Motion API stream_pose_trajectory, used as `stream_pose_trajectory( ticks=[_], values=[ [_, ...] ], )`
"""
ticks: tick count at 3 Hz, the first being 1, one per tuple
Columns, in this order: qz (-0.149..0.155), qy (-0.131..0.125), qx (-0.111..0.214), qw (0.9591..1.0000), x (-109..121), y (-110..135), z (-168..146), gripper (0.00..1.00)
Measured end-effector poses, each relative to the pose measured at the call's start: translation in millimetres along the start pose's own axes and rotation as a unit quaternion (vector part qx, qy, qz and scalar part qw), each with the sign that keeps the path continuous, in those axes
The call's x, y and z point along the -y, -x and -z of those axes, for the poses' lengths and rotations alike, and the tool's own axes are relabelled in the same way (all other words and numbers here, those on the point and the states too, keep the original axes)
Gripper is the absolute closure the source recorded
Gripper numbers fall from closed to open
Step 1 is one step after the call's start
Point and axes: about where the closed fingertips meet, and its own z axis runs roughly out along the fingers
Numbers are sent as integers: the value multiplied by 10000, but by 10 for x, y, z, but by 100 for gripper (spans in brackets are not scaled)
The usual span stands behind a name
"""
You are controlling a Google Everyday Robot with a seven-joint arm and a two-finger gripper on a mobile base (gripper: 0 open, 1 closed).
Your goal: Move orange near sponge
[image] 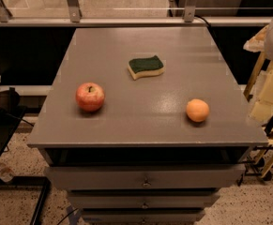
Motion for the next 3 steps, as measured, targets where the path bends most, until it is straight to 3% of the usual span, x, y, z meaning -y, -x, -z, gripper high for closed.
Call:
stream_pose_trajectory(
  ticks=[1, 2, 3],
  values=[
    [0, -1, 1, 10000, 0, 0, 0, 0],
    [-58, 85, 219, 9997, 24, -7, -116, 0],
    [-175, 427, 894, 9949, 21, 5, -624, 0]
  ],
)
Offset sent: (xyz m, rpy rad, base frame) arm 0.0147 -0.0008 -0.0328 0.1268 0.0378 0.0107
